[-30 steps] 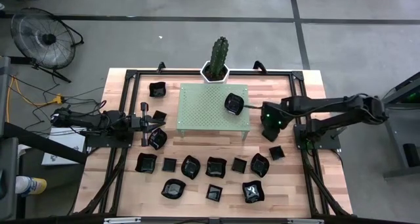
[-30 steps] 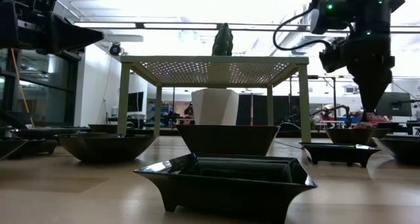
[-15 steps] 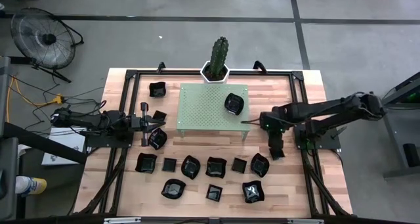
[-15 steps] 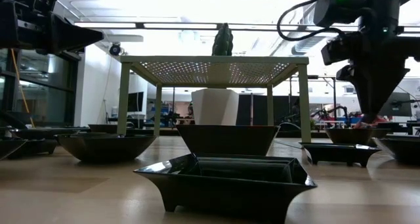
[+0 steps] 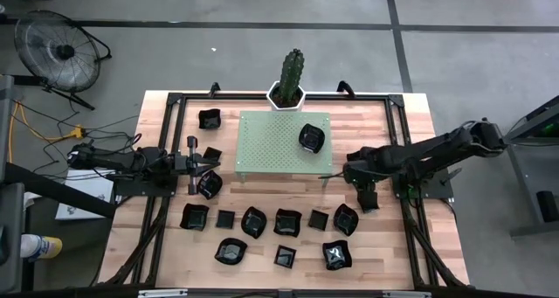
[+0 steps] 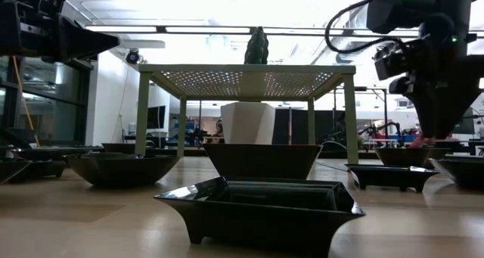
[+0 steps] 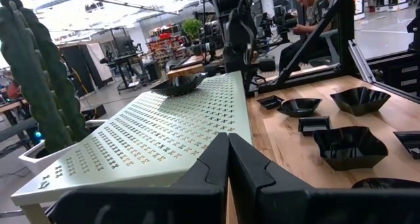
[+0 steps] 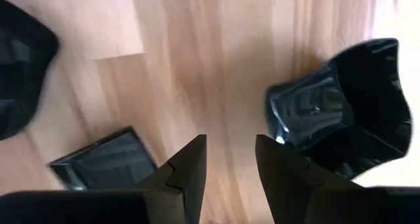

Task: Pick & Place Mini shaped plates
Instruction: Put the distorted square plate on the shelf

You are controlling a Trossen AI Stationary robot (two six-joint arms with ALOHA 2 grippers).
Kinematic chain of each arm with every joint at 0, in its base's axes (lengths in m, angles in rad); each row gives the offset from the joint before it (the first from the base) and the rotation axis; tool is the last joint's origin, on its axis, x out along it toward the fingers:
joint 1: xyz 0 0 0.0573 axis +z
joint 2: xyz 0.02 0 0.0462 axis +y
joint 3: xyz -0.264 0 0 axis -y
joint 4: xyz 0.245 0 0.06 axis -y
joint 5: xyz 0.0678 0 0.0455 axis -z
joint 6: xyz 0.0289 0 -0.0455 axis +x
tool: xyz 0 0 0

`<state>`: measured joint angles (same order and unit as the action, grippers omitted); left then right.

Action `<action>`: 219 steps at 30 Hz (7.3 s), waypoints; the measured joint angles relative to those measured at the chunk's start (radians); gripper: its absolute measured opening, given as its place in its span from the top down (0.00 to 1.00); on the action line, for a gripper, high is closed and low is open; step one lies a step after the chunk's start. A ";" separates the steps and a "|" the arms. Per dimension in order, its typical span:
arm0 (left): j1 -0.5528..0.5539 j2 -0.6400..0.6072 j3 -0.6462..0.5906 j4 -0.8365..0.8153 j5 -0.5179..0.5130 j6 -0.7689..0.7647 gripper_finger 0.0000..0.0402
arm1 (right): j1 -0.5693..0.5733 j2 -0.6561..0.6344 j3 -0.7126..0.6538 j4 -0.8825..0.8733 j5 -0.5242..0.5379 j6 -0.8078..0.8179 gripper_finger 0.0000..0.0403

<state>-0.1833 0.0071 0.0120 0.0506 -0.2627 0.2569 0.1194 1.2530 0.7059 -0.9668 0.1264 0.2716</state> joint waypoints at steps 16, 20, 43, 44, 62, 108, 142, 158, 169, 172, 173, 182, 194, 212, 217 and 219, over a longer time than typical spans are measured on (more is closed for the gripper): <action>0.000 0.000 0.000 0.000 0.000 0.000 1.00 | -0.002 0.111 0.000 0.003 0.107 0.044 0.69; 0.000 0.000 0.000 0.000 0.000 0.000 1.00 | -0.002 0.138 0.000 0.003 0.110 0.046 0.69; 0.000 0.000 0.000 0.000 0.000 0.000 1.00 | -0.001 0.167 0.000 0.000 0.186 0.089 0.69; 0.000 0.000 0.000 0.000 0.000 0.000 1.00 | -0.001 0.167 0.000 0.000 0.186 0.088 0.69; 0.000 0.000 0.000 0.000 0.000 0.000 1.00 | -0.048 0.167 -0.001 0.058 0.152 0.060 0.69; 0.000 0.000 0.000 0.000 0.000 0.000 1.00 | -0.064 0.093 0.050 -0.011 0.122 0.167 1.00; 0.000 0.000 0.000 0.000 0.000 0.000 1.00 | 0.064 -0.051 0.272 -0.264 0.145 0.139 1.00; 0.000 0.000 0.000 0.000 0.000 0.000 1.00 | -0.003 0.111 0.691 -0.379 0.202 -0.123 1.00; 0.000 0.000 0.000 0.000 0.000 0.000 1.00 | -0.059 0.416 1.055 -0.405 0.254 -0.219 1.00; 0.000 0.000 0.000 0.000 0.000 0.000 1.00 | -0.066 0.490 1.146 -0.405 0.264 -0.245 1.00; 0.000 0.000 0.000 0.000 0.000 0.000 1.00 | -0.067 0.515 1.178 -0.404 0.272 -0.251 1.00; 0.000 0.000 0.000 0.000 0.000 0.000 1.00 | -0.072 0.682 1.392 -0.352 0.308 -0.308 1.00; 0.000 0.000 0.000 0.000 0.000 0.000 1.00 | -0.081 0.836 1.509 -0.275 0.279 -0.440 1.00; 0.000 0.000 0.000 0.000 0.000 0.000 1.00 | -0.126 0.889 1.504 -0.283 0.249 -0.450 1.00; 0.000 0.000 0.000 0.000 0.000 0.000 1.00 | -0.128 0.895 1.503 -0.318 0.242 -0.378 1.00; 0.000 0.000 0.000 0.000 0.000 0.000 1.00 | -0.128 0.894 1.503 -0.336 0.241 -0.360 1.00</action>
<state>-0.1833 0.0068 0.0116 0.0508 -0.2628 0.2569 -0.0082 2.1471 2.2093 -1.3029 0.3678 -0.0886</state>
